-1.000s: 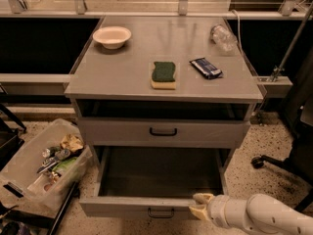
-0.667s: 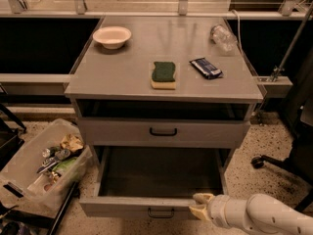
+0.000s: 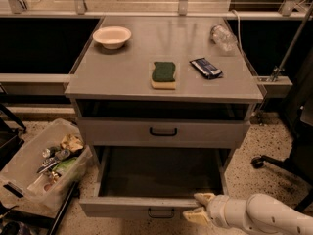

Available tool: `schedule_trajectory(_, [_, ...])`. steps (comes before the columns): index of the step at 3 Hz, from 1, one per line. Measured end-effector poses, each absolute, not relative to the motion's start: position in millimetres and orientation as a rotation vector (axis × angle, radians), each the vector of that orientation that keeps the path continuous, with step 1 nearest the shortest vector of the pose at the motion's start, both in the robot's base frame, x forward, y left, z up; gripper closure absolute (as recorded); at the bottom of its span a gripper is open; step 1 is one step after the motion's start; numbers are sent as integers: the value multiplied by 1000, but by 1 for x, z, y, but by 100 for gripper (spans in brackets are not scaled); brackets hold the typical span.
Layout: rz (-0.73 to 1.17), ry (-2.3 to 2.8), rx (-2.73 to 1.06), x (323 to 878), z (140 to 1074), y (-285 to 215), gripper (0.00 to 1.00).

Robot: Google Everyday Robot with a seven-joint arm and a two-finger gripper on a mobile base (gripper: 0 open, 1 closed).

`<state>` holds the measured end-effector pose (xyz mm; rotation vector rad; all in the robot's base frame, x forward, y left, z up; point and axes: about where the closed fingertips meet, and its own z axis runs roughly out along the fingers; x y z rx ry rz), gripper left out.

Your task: Open middle drawer

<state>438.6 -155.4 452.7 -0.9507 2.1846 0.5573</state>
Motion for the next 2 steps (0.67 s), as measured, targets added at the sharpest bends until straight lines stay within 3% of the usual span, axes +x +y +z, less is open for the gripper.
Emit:
schedule_trajectory(1, [557,2185,-951,439,453,-155,0])
schedule_trajectory(2, [557,2185,-951,439,453,-155,0])
